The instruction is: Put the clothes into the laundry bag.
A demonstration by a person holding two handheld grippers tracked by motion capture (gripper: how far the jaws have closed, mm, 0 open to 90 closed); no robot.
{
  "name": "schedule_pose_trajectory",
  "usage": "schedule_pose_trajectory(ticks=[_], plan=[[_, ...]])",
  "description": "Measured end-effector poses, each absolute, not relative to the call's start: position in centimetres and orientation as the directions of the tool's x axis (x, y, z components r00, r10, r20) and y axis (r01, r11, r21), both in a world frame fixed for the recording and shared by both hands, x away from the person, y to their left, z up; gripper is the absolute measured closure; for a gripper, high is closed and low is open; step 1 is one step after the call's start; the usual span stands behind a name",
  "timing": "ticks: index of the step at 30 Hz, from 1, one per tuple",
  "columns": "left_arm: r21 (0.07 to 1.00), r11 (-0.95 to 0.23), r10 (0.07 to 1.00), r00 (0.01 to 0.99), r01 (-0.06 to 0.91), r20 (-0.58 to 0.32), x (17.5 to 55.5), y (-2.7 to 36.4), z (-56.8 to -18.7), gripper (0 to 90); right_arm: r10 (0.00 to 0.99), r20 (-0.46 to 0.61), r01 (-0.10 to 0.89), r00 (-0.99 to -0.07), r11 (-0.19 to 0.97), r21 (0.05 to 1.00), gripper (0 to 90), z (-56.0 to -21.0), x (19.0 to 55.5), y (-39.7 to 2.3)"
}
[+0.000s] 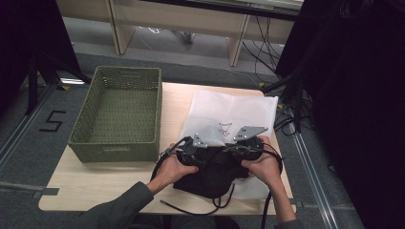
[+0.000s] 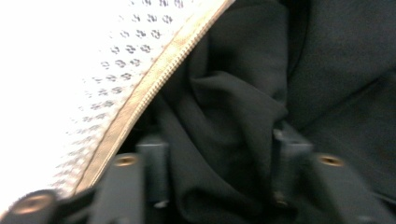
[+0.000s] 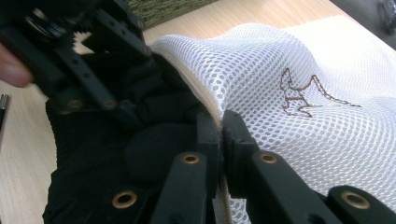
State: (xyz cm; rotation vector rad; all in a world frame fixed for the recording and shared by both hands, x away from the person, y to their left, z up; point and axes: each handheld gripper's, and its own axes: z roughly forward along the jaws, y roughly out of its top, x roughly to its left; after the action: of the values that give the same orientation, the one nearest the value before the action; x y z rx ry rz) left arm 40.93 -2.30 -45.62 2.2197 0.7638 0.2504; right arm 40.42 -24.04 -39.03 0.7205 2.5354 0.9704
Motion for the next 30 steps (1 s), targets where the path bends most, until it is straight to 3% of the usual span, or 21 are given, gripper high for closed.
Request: schedule_pose_trajectory(ticks=[2, 8, 15, 21, 23, 26, 28, 30], plan=[[0.732, -0.524, 0.578, 0.813, 0.436, -0.070, 40.2, -1.7, -44.6, 34.5, 0.558, -0.132, 0.325, -0.819, 0.643, 0.694, 87.5, -38.9, 40.5, -24.2], [0.713, -0.576, 0.525, 0.849, 0.399, -0.050, 37.2, -0.2, -43.7, 25.6, 0.561, -0.126, 0.332, -0.818, 0.639, 0.693, 87.5, -38.9, 40.5, -24.1], [0.689, -0.633, 0.438, 0.897, 0.353, -0.058, 34.4, -1.5, -45.0, 28.2, 0.564, -0.127, 0.331, -0.816, 0.636, 0.697, 87.5, -38.8, 40.5, -24.2], [0.680, -0.652, 0.423, 0.905, 0.336, -0.042, 34.7, -3.2, -47.5, 27.3, 0.561, -0.125, 0.331, -0.818, 0.638, 0.696, 87.4, -38.9, 40.5, -24.3], [0.679, -0.649, 0.439, 0.898, 0.344, -0.035, 35.4, -3.7, -48.4, 33.1, 0.564, -0.123, 0.334, -0.816, 0.635, 0.696, 87.4, -38.9, 40.4, -24.3], [0.691, -0.644, 0.447, 0.895, 0.327, -0.007, 36.1, -3.9, -48.4, 65.3, 0.559, -0.126, 0.328, -0.820, 0.638, 0.696, 87.4, -38.8, 40.4, -24.3], [0.705, -0.626, 0.463, 0.886, 0.334, -0.009, 36.6, -3.9, -48.2, 80.6, 0.555, -0.128, 0.325, -0.822, 0.641, 0.695, 87.4, -38.8, 40.4, -24.2], [0.701, -0.630, 0.462, 0.887, 0.334, -0.007, 37.4, -4.2, -48.1, 84.1, 0.554, -0.127, 0.325, -0.823, 0.641, 0.696, 87.5, -38.8, 40.4, -24.2]])
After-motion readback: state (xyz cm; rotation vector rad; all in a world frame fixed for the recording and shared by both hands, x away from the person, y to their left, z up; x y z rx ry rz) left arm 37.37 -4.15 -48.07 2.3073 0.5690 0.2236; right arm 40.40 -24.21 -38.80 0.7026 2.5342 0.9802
